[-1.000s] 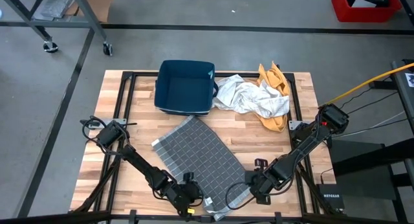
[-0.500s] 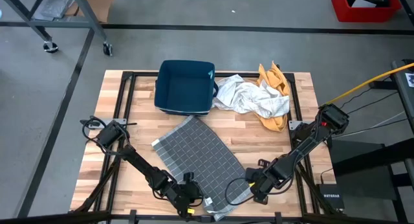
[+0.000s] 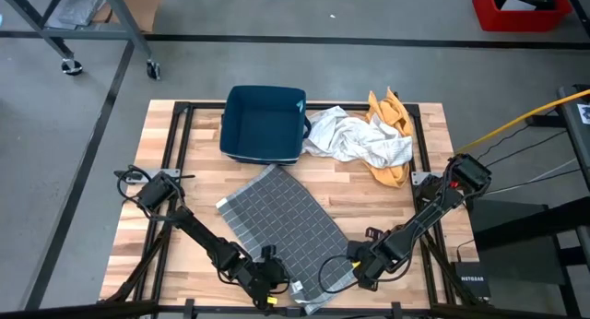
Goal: Fold towel
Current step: Fold the gray patterned towel
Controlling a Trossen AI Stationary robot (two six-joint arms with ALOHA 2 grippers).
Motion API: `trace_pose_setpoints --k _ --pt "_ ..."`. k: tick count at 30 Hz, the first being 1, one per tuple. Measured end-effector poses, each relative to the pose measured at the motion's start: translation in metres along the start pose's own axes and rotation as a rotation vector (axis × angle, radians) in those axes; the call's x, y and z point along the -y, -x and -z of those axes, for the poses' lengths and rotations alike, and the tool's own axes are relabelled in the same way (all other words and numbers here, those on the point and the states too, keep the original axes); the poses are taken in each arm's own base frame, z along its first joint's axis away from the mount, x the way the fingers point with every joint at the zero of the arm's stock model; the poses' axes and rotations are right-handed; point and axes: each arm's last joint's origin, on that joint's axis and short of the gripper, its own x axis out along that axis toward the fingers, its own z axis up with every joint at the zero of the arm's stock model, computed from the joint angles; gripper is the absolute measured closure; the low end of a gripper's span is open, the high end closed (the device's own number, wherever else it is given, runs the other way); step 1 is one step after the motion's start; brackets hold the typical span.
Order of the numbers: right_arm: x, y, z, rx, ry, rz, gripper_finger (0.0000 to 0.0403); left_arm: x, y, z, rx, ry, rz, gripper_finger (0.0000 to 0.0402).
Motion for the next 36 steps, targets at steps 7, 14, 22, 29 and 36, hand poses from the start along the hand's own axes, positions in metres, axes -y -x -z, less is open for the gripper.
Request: trace_pose_setpoints --k 7,14,22,29,36 --pt "-0.003 0.008 -0.001 0.009 0.002 -0.055 0.0386 0.008 0.002 0.001 0.033 0.014 0.039 0.0400" --pt "-0.020 0.023 -0.007 -0.029 -0.005 -0.153 0.0395 0.020 0.007 0.008 0.033 0.113 0.075 0.0400" --pt "-0.040 0.053 -0.018 -0.041 0.025 -0.208 0.0396 0.037 0.015 0.004 0.136 0.192 0.178 0.0401" --pt "-0.041 0.083 -0.033 0.001 0.020 -0.122 0.0393 0.040 0.017 -0.002 0.206 0.225 0.190 0.0401" --pt "-0.025 0.092 -0.064 0.119 -0.030 -0.061 0.0394 0.043 0.023 -0.005 0.254 0.275 0.174 0.0402"
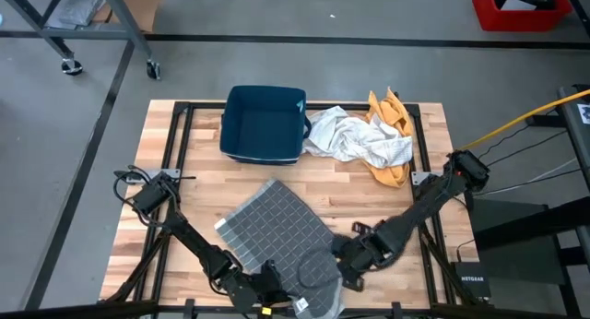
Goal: Fold towel
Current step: Fold the gray patterned towel
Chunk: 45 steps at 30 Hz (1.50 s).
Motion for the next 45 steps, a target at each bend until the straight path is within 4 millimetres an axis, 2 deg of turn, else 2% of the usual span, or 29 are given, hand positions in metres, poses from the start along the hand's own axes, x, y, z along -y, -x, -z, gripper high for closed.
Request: trace_pose_setpoints --k 9,16,25,29,33,40,45 --pt "0.026 0.000 -0.034 0.081 -0.020 0.065 0.0397 0.011 0.014 0.008 0.217 0.201 -0.136 0.0401" --pt "0.043 0.001 -0.064 0.190 -0.018 0.048 0.0396 0.017 0.028 0.016 0.444 0.405 -0.215 0.0401" --pt "0.075 0.004 -0.107 0.316 -0.055 0.020 0.0396 0.023 0.038 0.026 0.534 0.539 -0.214 0.0401" --pt "0.084 0.005 -0.113 0.306 -0.058 0.020 0.0397 0.022 0.041 0.032 0.511 0.527 -0.228 0.0401" --pt "0.083 0.004 -0.111 0.274 -0.035 -0.001 0.0393 0.021 0.043 0.035 0.500 0.528 -0.237 0.0401" --pt "0.082 0.004 -0.111 0.262 -0.018 -0.029 0.0391 0.014 0.034 0.030 0.407 0.481 -0.248 0.0399" --pt "0.080 0.004 -0.109 0.218 0.055 -0.087 0.0382 0.009 0.026 0.025 0.315 0.479 -0.233 0.0377"
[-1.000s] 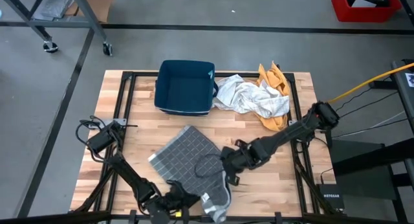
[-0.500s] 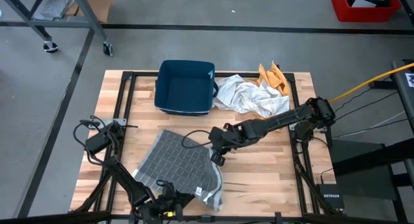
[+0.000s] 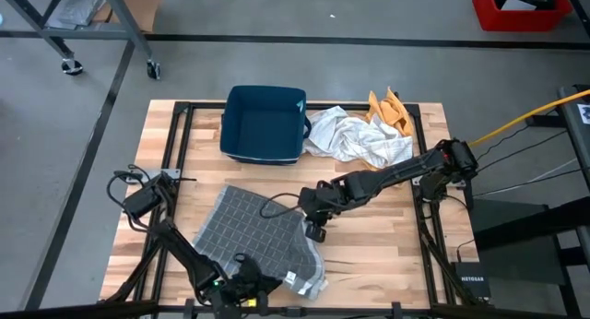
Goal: Fold towel
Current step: Fold the gray patterned towel
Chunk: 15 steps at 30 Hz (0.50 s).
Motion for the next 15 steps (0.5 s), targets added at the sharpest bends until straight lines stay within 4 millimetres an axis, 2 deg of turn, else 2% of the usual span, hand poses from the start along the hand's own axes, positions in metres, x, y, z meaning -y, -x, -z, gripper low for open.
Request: trace_pose_setpoints --k 4,10,15 --pt "-0.001 0.000 0.002 -0.051 0.002 -0.060 0.0340 -0.001 -0.008 -0.004 -0.040 -0.050 -0.005 0.0335" --pt "0.005 0.000 0.013 -0.169 -0.047 0.005 0.0243 -0.002 -0.018 -0.011 -0.065 -0.114 -0.014 0.0258" --pt "0.008 0.003 0.026 -0.330 -0.218 0.028 0.0182 -0.002 -0.023 -0.009 -0.291 -0.227 0.042 0.0237"
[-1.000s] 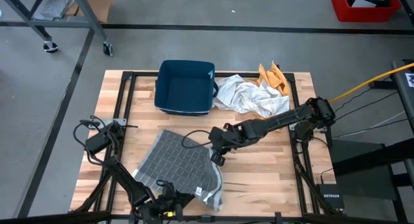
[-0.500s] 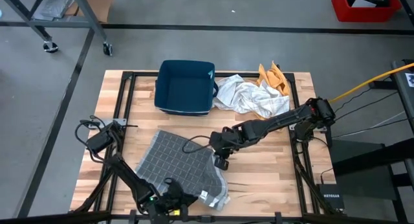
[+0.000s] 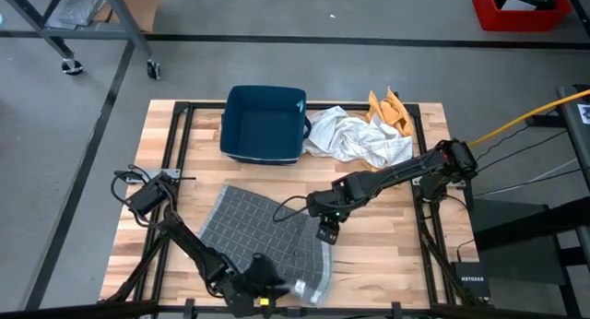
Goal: Fold towel
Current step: Fold the gray patterned towel
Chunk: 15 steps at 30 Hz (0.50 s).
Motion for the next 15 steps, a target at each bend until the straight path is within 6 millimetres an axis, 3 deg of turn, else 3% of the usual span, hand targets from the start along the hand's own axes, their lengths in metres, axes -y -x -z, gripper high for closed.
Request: trace_pose_setpoints --k 4,11,15 --pt "-0.009 -0.003 0.015 -0.090 -0.011 -0.015 0.0161 0.002 0.001 0.005 -0.138 -0.073 0.063 0.0244" --pt "-0.034 -0.010 0.042 -0.115 0.097 -0.021 0.0161 0.001 -0.001 0.002 -0.124 -0.100 0.056 0.0242" --pt "-0.051 -0.013 0.048 -0.020 0.134 -0.063 0.0161 -0.003 -0.008 -0.008 -0.098 -0.121 0.038 0.0242"
